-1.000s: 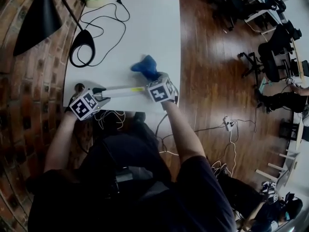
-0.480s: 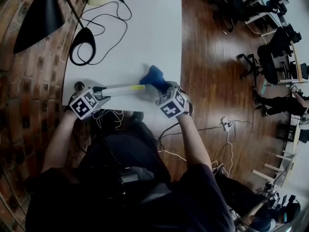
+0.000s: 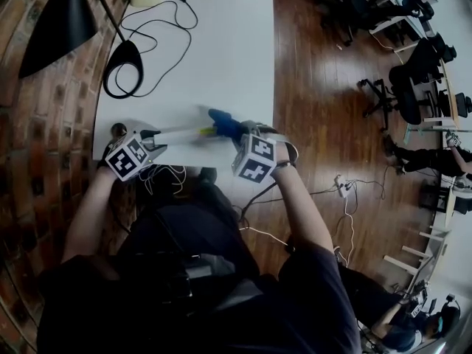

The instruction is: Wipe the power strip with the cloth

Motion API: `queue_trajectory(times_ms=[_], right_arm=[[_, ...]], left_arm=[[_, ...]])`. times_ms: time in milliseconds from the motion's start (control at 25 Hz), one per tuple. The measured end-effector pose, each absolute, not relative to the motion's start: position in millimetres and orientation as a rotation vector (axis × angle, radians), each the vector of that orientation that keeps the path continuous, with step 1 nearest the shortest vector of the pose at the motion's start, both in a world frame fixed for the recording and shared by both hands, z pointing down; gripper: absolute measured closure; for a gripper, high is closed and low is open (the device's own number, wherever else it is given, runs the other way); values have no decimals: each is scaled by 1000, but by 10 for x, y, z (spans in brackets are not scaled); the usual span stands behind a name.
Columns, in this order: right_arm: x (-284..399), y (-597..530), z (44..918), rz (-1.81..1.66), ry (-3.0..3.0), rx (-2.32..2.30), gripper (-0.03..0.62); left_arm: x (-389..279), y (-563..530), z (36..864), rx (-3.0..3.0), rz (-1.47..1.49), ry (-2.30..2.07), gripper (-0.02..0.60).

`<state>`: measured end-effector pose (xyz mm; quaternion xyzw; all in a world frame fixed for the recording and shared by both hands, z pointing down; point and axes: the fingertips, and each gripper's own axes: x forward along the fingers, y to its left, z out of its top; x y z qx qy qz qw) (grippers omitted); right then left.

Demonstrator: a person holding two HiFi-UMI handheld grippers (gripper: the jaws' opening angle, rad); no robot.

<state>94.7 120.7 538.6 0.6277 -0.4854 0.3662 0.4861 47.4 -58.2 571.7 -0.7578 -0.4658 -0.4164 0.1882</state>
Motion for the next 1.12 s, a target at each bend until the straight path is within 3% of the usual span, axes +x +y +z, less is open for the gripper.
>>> queue_trajectory(times_ms=[440, 1120], right_arm=[[828, 878, 5519, 818, -1290, 1331, 525], [747, 325, 5519, 753, -1324, 1471, 525]], left_arm=[[462, -578, 5736, -2123, -1172, -1303, 394], [444, -579, 5771, -2100, -1140, -1302, 399]])
